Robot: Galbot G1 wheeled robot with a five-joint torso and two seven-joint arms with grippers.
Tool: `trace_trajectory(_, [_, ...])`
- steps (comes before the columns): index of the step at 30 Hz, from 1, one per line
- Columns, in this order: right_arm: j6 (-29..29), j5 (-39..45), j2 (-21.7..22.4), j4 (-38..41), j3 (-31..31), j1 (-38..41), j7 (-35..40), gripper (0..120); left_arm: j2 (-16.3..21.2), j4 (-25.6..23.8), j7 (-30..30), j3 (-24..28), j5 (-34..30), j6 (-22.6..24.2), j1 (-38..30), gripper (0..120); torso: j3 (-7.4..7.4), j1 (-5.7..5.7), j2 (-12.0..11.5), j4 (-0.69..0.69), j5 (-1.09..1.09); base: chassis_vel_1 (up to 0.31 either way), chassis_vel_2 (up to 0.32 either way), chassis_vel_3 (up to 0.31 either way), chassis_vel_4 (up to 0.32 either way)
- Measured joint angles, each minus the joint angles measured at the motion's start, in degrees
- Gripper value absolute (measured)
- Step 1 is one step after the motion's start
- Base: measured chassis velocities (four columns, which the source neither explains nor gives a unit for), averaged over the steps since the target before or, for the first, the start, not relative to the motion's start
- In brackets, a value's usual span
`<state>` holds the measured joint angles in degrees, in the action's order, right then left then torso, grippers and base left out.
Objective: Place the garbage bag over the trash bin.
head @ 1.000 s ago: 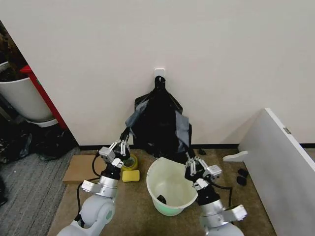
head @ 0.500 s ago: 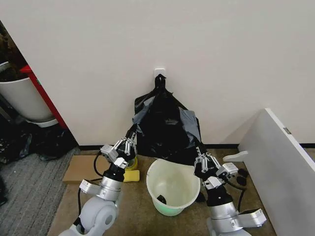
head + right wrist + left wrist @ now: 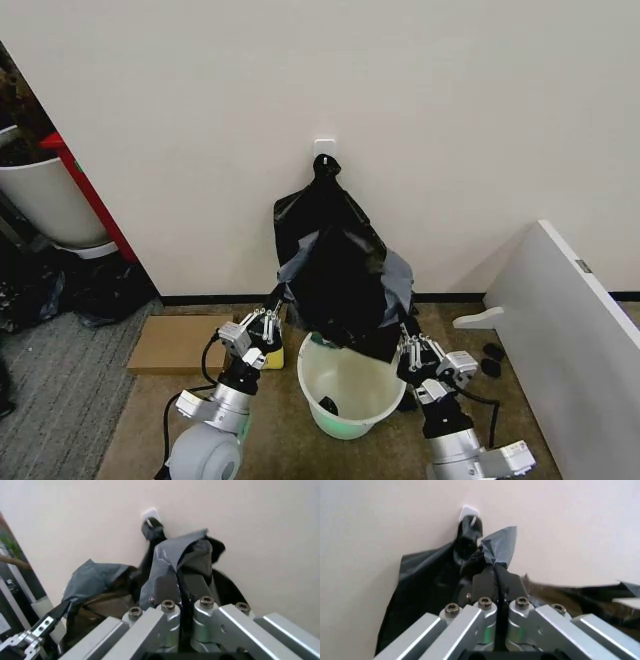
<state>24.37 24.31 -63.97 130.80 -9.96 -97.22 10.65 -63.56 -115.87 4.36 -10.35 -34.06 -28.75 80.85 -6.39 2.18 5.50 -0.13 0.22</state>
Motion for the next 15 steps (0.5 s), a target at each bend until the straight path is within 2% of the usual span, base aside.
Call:
trace_trajectory(4, [0.51, -1.29, -0.28, -0.20, -0.12, 0.46, -0.58, 0, -0.35, -1.21, 0.08, 0.12, -1.89, 0.71, -0.43, 0, 0.00, 0.00, 0.00, 0.00, 0.00, 0.000, 0.000, 0.000, 0.000])
trace_trajectory(8, [0.64, -2.55, -0.38, -1.41, -0.79, 1.43, -0.65, 0, -1.66, -1.73, 1.10, 0.62, -6.40, 2.25, -1.03, 0, 0.00, 0.00, 0.00, 0.00, -0.01, 0.000, 0.000, 0.000, 0.000])
trace_trajectory(15, [1.17, -4.64, -0.48, -5.92, -2.06, 4.90, -0.63, 0, -4.63, 0.26, 5.58, 1.70, -12.41, 4.28, -1.27, 0, 0.00, 0.00, 0.00, 0.00, -0.01, 0.000, 0.000, 0.000, 0.000])
